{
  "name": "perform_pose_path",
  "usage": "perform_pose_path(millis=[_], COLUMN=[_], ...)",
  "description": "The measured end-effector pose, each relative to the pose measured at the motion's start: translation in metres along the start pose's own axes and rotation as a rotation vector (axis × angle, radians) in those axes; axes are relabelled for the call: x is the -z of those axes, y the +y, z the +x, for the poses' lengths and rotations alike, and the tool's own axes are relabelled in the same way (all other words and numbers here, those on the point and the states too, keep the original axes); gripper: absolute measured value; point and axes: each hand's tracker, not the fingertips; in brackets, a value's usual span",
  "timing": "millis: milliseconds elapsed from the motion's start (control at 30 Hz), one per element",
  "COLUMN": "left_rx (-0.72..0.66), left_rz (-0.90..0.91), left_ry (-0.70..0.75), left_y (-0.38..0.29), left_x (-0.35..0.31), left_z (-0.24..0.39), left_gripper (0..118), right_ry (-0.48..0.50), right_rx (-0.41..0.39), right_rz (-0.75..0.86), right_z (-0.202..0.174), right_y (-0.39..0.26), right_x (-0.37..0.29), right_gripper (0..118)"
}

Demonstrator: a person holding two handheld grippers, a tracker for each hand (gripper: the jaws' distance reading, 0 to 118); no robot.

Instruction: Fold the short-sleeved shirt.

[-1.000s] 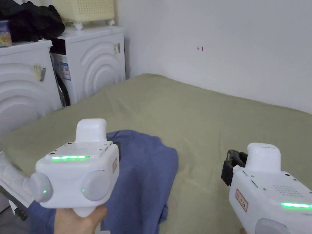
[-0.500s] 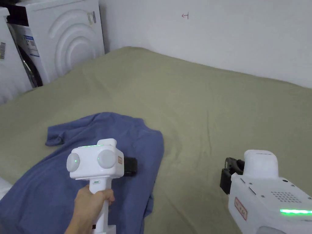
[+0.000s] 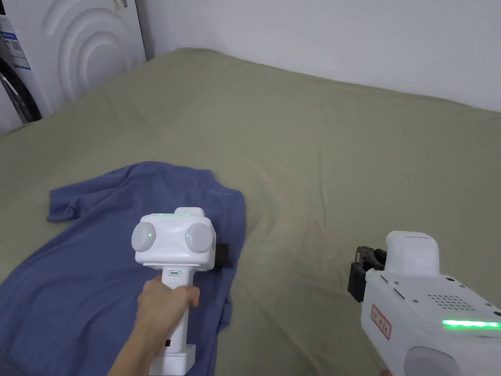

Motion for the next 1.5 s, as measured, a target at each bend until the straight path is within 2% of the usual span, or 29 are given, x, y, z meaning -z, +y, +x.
perform_pose_path(millis=[33,67,100,133,167,333,433,500,567,700,733,867,1000,1133,1233,1367,1400,1467,1500], left_rx=[0.015,0.026,0.025,0.015,-0.002,-0.025,-0.138,-0.115,-0.056,-0.047,-0.043,0.116,0.168,0.401,0.450,0.557,0.589,0.626,0.692], left_rz=[-0.004,0.003,0.016,0.010,0.003,-0.006,-0.010,0.030,0.077,0.159,0.184,0.258,0.240,0.301,0.270,0.067,0.027,-0.069,-0.098], left_ry=[0.014,0.041,0.053,0.130,0.082,0.053,-0.049,-0.074,-0.037,-0.209,-0.238,-0.325,-0.583,-0.709,-0.851,-0.868,-0.861,-0.759,-0.735], left_y=[0.002,0.002,0.001,0.001,0.004,0.008,0.016,0.023,0.035,0.062,0.069,0.085,0.075,0.034,-0.007,-0.076,-0.093,-0.137,-0.155], left_x=[-0.004,-0.006,-0.009,-0.010,-0.008,-0.012,-0.022,-0.036,-0.055,-0.095,-0.108,-0.151,-0.184,-0.228,-0.241,-0.205,-0.191,-0.155,-0.137], left_z=[0.001,0.001,0.002,0.002,0.000,-0.004,-0.020,-0.020,-0.011,0.013,0.027,0.102,0.187,0.288,0.339,0.393,0.402,0.419,0.425], left_gripper=[48,14,9,9,9,9,9,9,9,9,9,9,9,9,8,9,9,8,8], right_ry=[-0.002,-0.005,-0.006,-0.010,-0.014,-0.031,-0.047,-0.053,-0.057,-0.083,-0.093,-0.152,-0.276,-0.416,-0.535,-0.697,-0.710,-0.668,-0.644], right_rx=[0.007,0.013,0.015,0.018,0.020,0.039,0.061,0.084,0.104,0.117,0.127,0.173,0.219,0.287,0.306,0.240,0.255,0.338,0.367], right_rz=[-0.003,-0.005,-0.005,-0.010,-0.014,-0.019,-0.019,-0.014,-0.003,0.023,0.038,0.100,0.166,0.236,0.264,0.192,0.195,0.199,0.198], right_z=[0.002,0.003,0.005,0.006,0.008,0.020,0.031,0.038,0.045,0.060,0.066,0.096,0.140,0.190,0.220,0.246,0.250,0.259,0.263], right_y=[0.000,-0.001,-0.001,-0.001,-0.001,-0.004,-0.005,-0.005,-0.003,0.002,0.004,0.011,0.014,0.011,0.002,-0.017,-0.021,-0.032,-0.037], right_x=[0.000,0.000,-0.001,-0.001,-0.001,-0.007,-0.011,-0.014,-0.019,-0.033,-0.040,-0.070,-0.112,-0.165,-0.202,-0.229,-0.233,-0.237,-0.237], right_gripper=[0,0,0,0,0,0,0,0,0,0,0,0,0,0,0,0,0,0,0])
